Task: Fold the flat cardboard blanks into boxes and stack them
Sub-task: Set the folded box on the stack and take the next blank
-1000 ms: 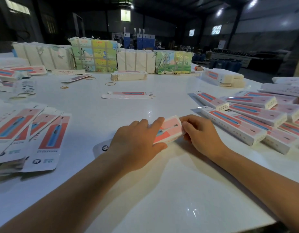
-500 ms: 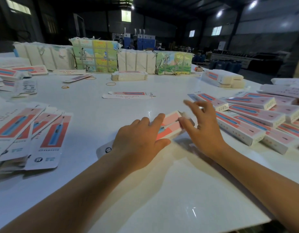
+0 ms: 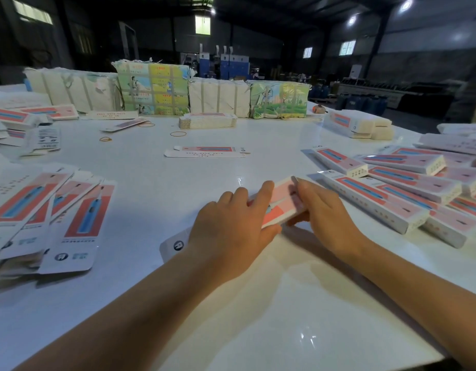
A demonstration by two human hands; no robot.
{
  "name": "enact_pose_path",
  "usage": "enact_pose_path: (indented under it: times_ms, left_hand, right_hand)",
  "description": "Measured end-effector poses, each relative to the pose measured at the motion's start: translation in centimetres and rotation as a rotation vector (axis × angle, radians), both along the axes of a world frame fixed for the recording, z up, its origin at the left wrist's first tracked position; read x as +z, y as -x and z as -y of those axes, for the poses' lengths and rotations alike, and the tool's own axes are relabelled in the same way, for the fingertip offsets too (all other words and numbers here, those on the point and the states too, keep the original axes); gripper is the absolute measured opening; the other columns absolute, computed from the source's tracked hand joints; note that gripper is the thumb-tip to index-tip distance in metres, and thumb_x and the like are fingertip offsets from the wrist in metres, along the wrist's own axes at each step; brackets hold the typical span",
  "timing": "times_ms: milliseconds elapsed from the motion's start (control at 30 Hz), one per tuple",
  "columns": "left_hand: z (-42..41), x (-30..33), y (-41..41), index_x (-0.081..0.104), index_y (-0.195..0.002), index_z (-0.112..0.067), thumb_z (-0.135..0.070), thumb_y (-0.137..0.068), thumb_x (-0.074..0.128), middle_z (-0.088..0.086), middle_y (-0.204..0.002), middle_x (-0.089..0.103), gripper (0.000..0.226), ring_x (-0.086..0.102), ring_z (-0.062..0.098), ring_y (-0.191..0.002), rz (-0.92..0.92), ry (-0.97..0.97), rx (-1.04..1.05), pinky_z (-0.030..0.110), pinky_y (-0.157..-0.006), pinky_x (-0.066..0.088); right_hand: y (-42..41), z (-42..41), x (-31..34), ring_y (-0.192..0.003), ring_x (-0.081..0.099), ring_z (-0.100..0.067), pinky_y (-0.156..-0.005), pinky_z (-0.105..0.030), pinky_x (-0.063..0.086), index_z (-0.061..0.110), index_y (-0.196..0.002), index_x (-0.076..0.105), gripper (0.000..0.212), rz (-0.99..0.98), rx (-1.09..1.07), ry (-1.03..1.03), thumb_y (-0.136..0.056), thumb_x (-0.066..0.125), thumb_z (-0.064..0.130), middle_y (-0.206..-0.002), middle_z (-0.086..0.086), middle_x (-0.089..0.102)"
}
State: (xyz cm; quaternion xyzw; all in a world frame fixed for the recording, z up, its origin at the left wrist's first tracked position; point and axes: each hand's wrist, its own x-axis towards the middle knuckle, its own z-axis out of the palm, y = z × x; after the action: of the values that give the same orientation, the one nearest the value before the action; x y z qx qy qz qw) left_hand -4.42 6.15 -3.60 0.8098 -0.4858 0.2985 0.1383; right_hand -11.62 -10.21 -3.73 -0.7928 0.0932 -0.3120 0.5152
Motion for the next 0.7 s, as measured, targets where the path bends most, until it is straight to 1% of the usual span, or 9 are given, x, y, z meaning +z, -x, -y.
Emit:
enact_pose_path:
  times_ms: [67, 133, 267, 300, 400, 500, 567, 633, 700]
  left_hand:
    - [-0.2, 0.4, 0.1, 0.026, -0.147, -0.021, -0.057, -0.090, 0.030, 0.007, -0.104, 0.056, 0.067, 0.055, 0.024, -0.086, -0.002, 0.005, 0.020, 0.028, -0.059, 0.033]
    - [-0.1, 0.5, 0.3, 0.027, -0.147, -0.021, -0.058, -0.088, 0.027, 0.007, -0.102, 0.056, 0.069, 0.054, 0.024, -0.085, 0.013, 0.003, 0.034, 0.028, -0.058, 0.033]
    - [-0.1, 0.5, 0.4, 0.020, -0.148, -0.024, -0.059, -0.090, 0.033, 0.005, -0.108, 0.054, 0.069, 0.053, 0.022, -0.090, 0.046, -0.006, 0.046, 0.028, -0.060, 0.031]
    - [-0.2, 0.6, 0.4, 0.024, -0.147, -0.023, -0.059, -0.090, 0.036, 0.005, -0.105, 0.056, 0.069, 0.054, 0.022, -0.087, 0.051, -0.020, 0.048, 0.028, -0.059, 0.031]
    - [-0.3, 0.8, 0.7, 0.049, -0.135, -0.015, -0.054, -0.083, 0.054, 0.008, -0.085, 0.061, 0.064, 0.056, 0.024, -0.068, 0.093, -0.061, 0.042, 0.027, -0.052, 0.029]
    - [-0.3, 0.8, 0.7, 0.054, -0.131, -0.014, -0.053, -0.082, 0.049, 0.008, -0.080, 0.060, 0.062, 0.056, 0.024, -0.064, 0.146, -0.059, 0.041, 0.026, -0.051, 0.028]
    - [-0.3, 0.9, 0.8, 0.053, -0.132, -0.014, -0.052, -0.082, 0.047, 0.009, -0.081, 0.060, 0.063, 0.056, 0.025, -0.065, 0.136, -0.062, 0.043, 0.027, -0.051, 0.030]
    - [-0.3, 0.9, 1.0, 0.054, -0.131, -0.014, -0.051, -0.082, 0.050, 0.009, -0.081, 0.061, 0.062, 0.057, 0.026, -0.064, 0.128, -0.055, 0.052, 0.027, -0.050, 0.034]
    - [-0.1, 0.9, 1.1, 0.056, -0.129, -0.013, -0.050, -0.081, 0.055, 0.009, -0.078, 0.060, 0.061, 0.057, 0.026, -0.063, 0.127, -0.027, 0.055, 0.028, -0.048, 0.038]
  right_hand:
    - [-0.1, 0.1, 0.8, -0.080, 0.069, -0.028, -0.070, -0.040, 0.059, 0.013, -0.081, 0.068, 0.036, 0.054, 0.075, -0.246, -0.101, 0.039, 0.017, -0.081, -0.012, 0.072]
    - [-0.2, 0.2, 1.0, -0.077, 0.070, -0.023, -0.066, -0.033, 0.059, 0.010, -0.076, 0.074, 0.045, 0.085, 0.113, -0.384, -0.099, 0.036, 0.007, -0.079, -0.009, 0.073]
    - [-0.3, 0.7, 1.0, -0.074, 0.071, -0.016, -0.061, -0.027, 0.057, 0.022, -0.071, 0.078, 0.057, 0.089, 0.155, -0.473, -0.097, 0.032, 0.004, -0.078, -0.004, 0.074]
    - [-0.2, 0.7, 1.0, -0.074, 0.071, -0.016, -0.061, -0.027, 0.057, 0.023, -0.070, 0.078, 0.057, 0.089, 0.165, -0.477, -0.097, 0.032, 0.003, -0.078, -0.003, 0.074]
    - [-0.1, 0.6, 1.0, -0.076, 0.071, -0.017, -0.064, -0.033, 0.059, 0.021, -0.072, 0.078, 0.054, 0.077, 0.116, -0.412, -0.094, 0.033, 0.000, -0.076, -0.007, 0.074]
    - [-0.1, 0.8, 0.8, -0.076, 0.069, -0.020, -0.073, -0.044, 0.059, -0.006, -0.079, 0.064, 0.032, 0.057, -0.005, -0.309, -0.090, 0.034, -0.003, -0.080, -0.024, 0.066]
    - [0.1, 0.6, 0.7, -0.077, 0.068, -0.021, -0.081, -0.050, 0.056, -0.014, -0.092, 0.056, 0.024, 0.043, -0.005, -0.266, -0.091, 0.035, -0.001, -0.080, -0.021, 0.068]
    - [0.4, 0.2, 0.5, -0.080, 0.066, -0.019, -0.083, -0.047, 0.056, 0.003, -0.092, 0.065, 0.026, 0.048, -0.021, -0.087, -0.093, 0.040, 0.006, -0.082, -0.010, 0.068]
    - [0.7, -0.5, 0.3, -0.079, 0.064, -0.008, -0.073, -0.027, 0.056, 0.027, -0.095, 0.063, 0.027, 0.041, -0.053, 0.140, -0.096, 0.041, 0.012, -0.079, 0.010, 0.067]
